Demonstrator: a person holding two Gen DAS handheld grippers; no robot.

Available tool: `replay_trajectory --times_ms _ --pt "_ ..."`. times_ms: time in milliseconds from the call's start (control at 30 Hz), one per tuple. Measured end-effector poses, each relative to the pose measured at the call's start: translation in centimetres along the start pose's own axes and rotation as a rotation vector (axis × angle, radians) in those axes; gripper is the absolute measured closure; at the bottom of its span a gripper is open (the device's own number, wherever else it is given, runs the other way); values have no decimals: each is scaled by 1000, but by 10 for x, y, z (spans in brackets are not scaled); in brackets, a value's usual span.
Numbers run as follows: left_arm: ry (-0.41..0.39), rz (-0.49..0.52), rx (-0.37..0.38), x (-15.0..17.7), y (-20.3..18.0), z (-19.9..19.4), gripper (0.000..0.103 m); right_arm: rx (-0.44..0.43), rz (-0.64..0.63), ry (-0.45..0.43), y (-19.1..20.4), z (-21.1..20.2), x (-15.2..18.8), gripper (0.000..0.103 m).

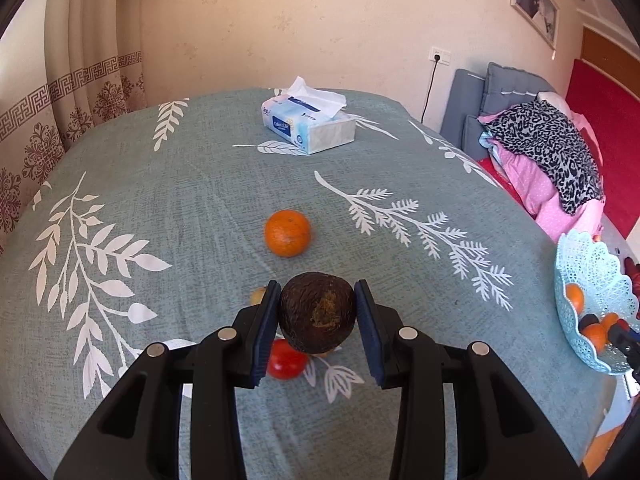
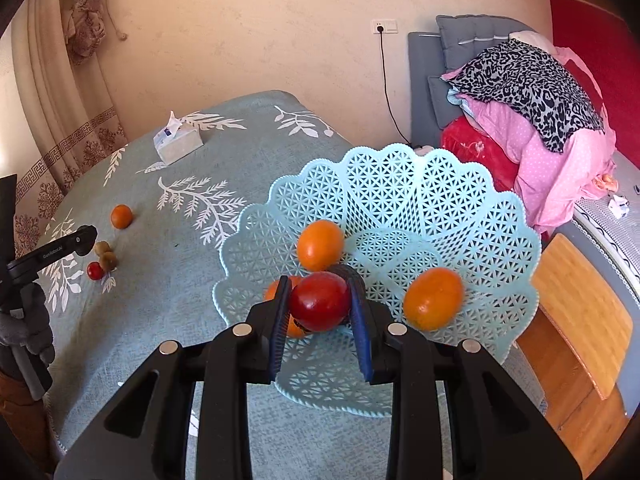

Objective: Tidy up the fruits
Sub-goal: 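Carry the tomato and dark fruit to the blue basket and release both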

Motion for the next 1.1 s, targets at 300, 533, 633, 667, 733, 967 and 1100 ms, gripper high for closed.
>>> replay_trajectory --times_ms 300,533,633,667,733,967,1100 --pt "-20 77 52 6 -49 -18 65 -18 32 -24 -10 -5 5 72" --pt "-2 138 119 9 -86 -21 65 -12 64 -87 -21 -18 5 56" --pt "11 166 151 10 -104 -20 65 10 64 -122 -24 -23 5 56" --pt "15 175 162 11 -110 -20 65 15 66 -134 -26 -25 5 56" --pt "25 194 185 12 -123 -18 65 28 69 -161 -28 -29 4 56" --pt "70 261 278 18 -170 -10 65 50 133 -225 -50 -40 2 56" --pt "88 301 336 23 -198 -11 65 50 176 -238 -64 -43 1 56"
Point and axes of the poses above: each gripper's, at about its wrist camera, not at the fingertips, and z roughly the way its jaws point, y to its left, x to its underside, the point moved 2 cm from there along z, roughly the way its jaws point, and after that the axes turned 9 degrees about y, right-handed, at the moved point
